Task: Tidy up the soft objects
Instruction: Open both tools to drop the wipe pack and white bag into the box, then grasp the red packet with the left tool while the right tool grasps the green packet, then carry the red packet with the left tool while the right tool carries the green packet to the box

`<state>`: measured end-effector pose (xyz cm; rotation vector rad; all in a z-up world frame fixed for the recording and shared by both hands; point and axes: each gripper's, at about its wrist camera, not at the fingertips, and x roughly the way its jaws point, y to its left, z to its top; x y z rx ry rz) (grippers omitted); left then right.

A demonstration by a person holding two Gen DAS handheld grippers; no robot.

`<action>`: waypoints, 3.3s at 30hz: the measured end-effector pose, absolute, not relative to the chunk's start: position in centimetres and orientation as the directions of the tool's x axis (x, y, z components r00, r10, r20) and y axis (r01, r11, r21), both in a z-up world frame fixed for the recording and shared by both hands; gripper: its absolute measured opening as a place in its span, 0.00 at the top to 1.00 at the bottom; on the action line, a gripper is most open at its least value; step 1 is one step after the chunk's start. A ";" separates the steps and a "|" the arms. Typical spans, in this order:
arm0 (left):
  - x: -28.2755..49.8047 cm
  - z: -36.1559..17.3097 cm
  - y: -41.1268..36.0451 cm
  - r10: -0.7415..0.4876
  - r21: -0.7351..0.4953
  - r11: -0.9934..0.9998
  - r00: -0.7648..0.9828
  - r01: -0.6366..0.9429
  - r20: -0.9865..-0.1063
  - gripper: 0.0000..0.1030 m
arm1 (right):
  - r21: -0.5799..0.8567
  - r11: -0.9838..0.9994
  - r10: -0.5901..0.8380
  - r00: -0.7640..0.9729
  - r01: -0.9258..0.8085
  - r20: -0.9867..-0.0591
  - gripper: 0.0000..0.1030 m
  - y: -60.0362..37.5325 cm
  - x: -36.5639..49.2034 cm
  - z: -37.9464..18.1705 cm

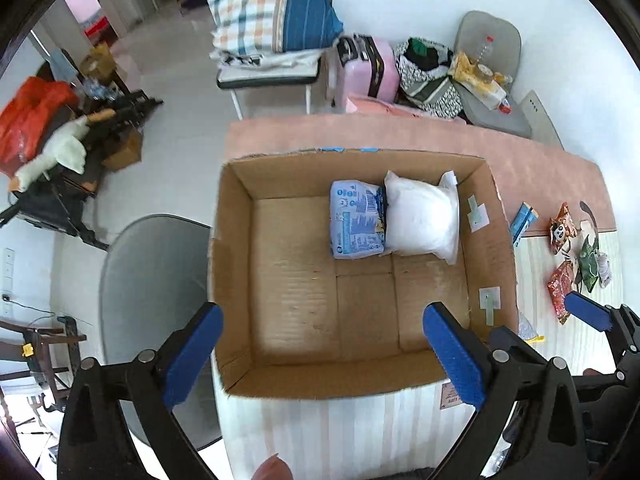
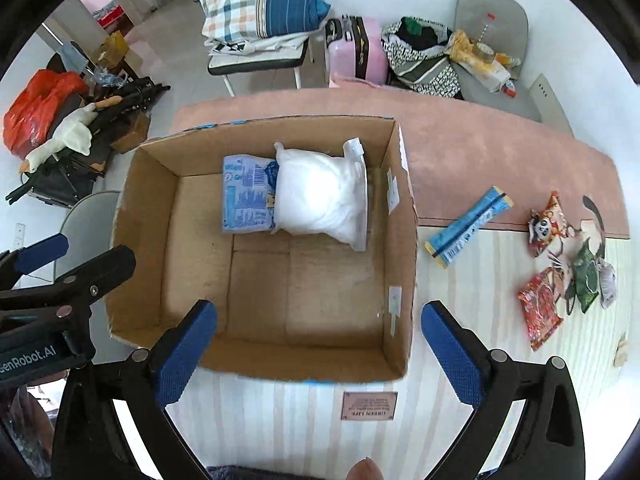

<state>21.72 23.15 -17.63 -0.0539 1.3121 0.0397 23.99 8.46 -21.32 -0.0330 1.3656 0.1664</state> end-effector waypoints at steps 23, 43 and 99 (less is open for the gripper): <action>20.4 -13.0 11.9 -0.114 -0.115 0.993 0.344 0.018 -0.932 0.01 | 0.148 0.989 0.130 0.336 0.027 -0.933 0.00 -6.4 20.1 -15.2; 29.4 -35.1 -21.5 -0.358 -0.335 0.934 -0.307 -0.126 -0.882 0.20 | -0.086 0.995 -0.086 -0.002 0.054 -0.996 0.00 -43.1 30.7 -30.6; 27.1 -25.6 -19.0 -0.182 -0.175 0.968 0.023 0.179 -0.983 0.59 | 0.095 0.981 0.111 -0.090 0.169 -0.990 0.63 -36.4 27.4 -31.7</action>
